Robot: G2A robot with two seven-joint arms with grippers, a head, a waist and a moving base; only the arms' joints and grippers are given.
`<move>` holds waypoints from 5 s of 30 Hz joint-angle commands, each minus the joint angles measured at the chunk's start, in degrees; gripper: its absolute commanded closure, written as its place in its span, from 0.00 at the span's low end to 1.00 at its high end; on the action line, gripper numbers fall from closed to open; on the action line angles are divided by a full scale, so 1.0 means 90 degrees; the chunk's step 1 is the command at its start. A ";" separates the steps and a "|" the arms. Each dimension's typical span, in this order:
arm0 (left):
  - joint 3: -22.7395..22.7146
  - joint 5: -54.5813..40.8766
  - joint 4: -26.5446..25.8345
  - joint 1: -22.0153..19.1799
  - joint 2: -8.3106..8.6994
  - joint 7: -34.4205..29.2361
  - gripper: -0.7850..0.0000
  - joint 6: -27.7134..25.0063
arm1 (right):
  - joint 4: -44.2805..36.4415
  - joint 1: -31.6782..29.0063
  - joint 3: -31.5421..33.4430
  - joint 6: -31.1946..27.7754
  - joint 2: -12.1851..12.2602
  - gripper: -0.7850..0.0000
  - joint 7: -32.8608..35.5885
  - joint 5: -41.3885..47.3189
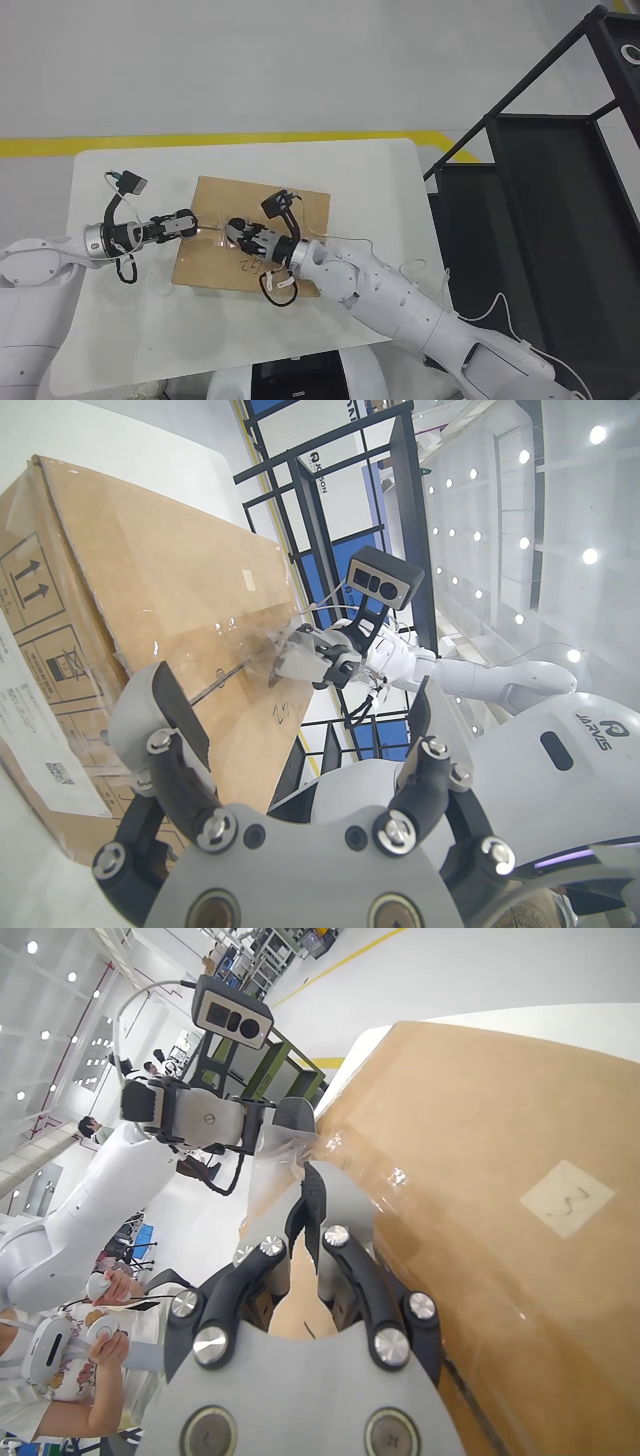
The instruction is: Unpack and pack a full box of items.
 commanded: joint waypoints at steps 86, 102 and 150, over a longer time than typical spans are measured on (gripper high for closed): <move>-0.1304 -0.0008 -0.0453 0.0756 0.0249 0.0381 0.00 0.0058 | -0.1936 -0.1564 0.3857 -0.0522 0.0708 0.00 0.6113 0.3969; -0.1304 -0.0008 -0.0453 0.0756 0.0249 0.0381 0.00 0.0058 | -0.1936 -0.1564 0.3857 -0.0522 0.0708 0.00 0.6113 0.3969; -0.1304 -0.0008 -0.0453 0.0756 0.0249 0.0381 0.00 0.0058 | -0.1936 -0.1564 0.3857 -0.0522 0.0708 0.00 0.6113 0.3969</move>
